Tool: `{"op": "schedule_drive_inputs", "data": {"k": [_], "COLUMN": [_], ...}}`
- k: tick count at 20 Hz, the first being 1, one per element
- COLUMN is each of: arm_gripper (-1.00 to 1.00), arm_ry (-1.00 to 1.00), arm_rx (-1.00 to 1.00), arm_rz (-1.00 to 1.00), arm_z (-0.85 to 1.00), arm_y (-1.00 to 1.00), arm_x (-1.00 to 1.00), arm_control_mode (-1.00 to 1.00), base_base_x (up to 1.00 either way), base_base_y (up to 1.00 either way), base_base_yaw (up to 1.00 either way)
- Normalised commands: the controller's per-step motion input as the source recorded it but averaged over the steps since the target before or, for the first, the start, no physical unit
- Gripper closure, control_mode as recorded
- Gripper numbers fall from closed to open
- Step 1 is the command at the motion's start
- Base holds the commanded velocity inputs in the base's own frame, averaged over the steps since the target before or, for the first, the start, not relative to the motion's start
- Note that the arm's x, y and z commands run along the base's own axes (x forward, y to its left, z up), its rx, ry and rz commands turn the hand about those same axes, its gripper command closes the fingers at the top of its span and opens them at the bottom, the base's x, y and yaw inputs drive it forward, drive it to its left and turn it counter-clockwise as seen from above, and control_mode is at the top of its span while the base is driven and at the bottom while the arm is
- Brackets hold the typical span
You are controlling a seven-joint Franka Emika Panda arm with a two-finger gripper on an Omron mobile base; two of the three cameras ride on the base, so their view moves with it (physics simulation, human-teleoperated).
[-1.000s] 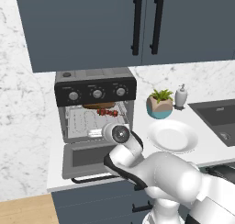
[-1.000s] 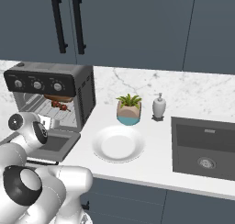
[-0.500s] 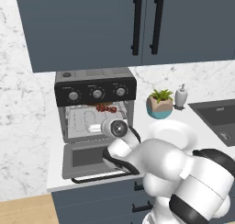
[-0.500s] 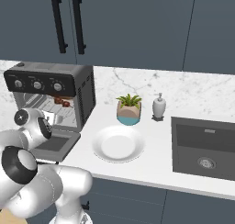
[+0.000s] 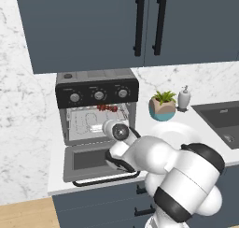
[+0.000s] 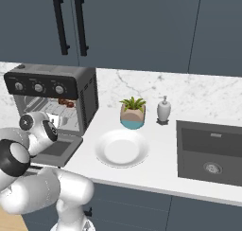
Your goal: Pick up the kebab skewer and baguette bread, and place them inside the toaster oven. Close the toaster oven door and start by setting the timer.
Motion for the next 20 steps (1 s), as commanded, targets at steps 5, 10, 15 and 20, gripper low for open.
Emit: {"op": "schedule_drive_inputs", "data": {"k": [5,10,15,20], "arm_gripper": [-1.0,-1.0,-1.0,-1.0], "arm_ry": [-0.05,0.0,0.0,0.0], "arm_rx": [0.0,0.0,0.0,0.0], "arm_rz": [0.0,0.0,0.0,0.0], "arm_z": [0.0,0.0,0.0,0.14], "arm_y": [0.0,0.02,0.03,0.0], "arm_x": [0.26,0.21,0.04,-0.25], "arm_control_mode": [-1.0,-1.0,-1.0,-1.0], "base_base_x": [0.0,0.0,0.0,0.0], "base_base_y": [0.0,0.0,0.0,0.0], "base_base_yaw": [0.0,0.0,0.0,0.0]}}
